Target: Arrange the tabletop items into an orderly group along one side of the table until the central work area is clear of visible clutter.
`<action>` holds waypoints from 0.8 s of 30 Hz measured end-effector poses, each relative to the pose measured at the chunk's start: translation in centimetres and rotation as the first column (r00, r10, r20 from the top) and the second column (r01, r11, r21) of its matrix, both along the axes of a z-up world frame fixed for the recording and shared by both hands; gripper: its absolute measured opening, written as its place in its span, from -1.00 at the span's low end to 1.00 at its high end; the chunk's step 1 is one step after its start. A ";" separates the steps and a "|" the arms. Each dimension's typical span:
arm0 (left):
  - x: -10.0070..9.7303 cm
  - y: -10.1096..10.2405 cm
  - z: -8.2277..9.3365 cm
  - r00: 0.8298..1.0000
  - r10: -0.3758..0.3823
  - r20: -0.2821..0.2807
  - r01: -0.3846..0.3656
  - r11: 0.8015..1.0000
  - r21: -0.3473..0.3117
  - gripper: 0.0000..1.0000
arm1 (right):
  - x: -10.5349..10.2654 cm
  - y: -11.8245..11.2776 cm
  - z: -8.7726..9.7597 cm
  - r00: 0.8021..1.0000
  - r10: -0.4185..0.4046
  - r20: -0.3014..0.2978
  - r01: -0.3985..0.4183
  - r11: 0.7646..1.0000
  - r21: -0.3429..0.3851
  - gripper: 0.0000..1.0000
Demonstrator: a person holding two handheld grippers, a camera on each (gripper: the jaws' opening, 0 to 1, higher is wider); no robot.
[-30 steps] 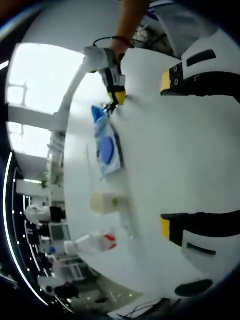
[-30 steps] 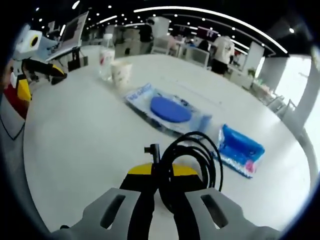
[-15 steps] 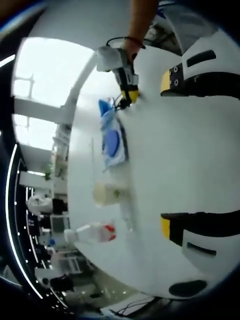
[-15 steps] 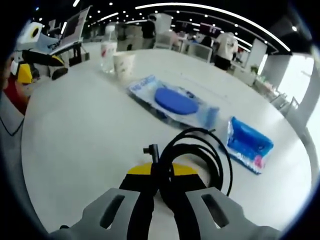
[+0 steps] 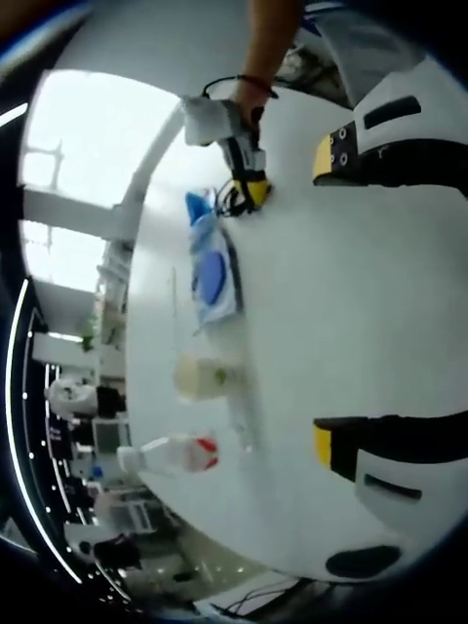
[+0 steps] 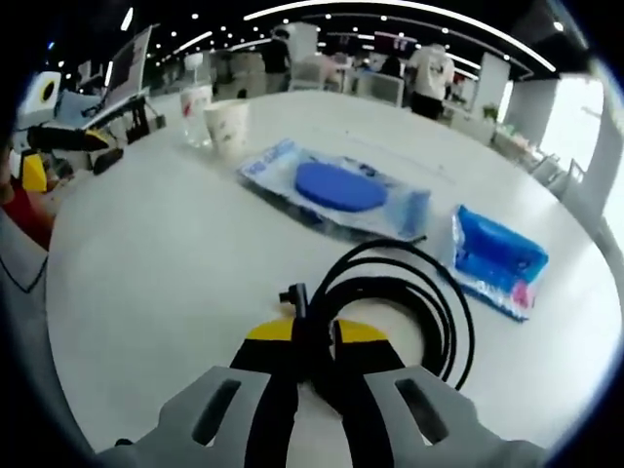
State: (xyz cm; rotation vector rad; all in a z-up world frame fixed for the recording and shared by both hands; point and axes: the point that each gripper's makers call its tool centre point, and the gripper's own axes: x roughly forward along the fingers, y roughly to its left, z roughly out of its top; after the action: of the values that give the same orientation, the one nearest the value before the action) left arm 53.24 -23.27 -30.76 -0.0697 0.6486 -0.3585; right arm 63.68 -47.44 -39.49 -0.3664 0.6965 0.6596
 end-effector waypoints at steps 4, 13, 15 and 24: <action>0.0 0.4 0.0 1.000 0.000 0.003 0.000 1.000 0.031 0.95 | 0.5 0.0 1.5 0.997 -0.075 0.020 0.073 0.991 0.111 -0.52; 0.1 0.6 0.3 1.000 0.004 0.011 -0.005 0.999 0.032 0.99 | 0.3 -0.7 4.5 0.987 -0.159 0.002 0.154 0.956 0.249 0.29; 0.0 0.5 0.5 1.000 -0.001 0.015 0.001 0.999 0.034 0.99 | -0.1 -0.7 5.1 0.987 -0.158 0.000 0.153 0.953 0.260 0.38; -0.4 0.4 1.3 0.999 -0.034 0.035 0.031 0.996 0.079 0.99 | -2.9 -1.0 8.0 0.993 -0.108 0.046 0.096 0.972 0.216 0.71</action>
State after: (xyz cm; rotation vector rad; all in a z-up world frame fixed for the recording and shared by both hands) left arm 52.82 -22.87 -29.50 0.0224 0.6274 -0.3648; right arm 60.78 -48.43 -31.49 -0.1496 0.5795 0.6172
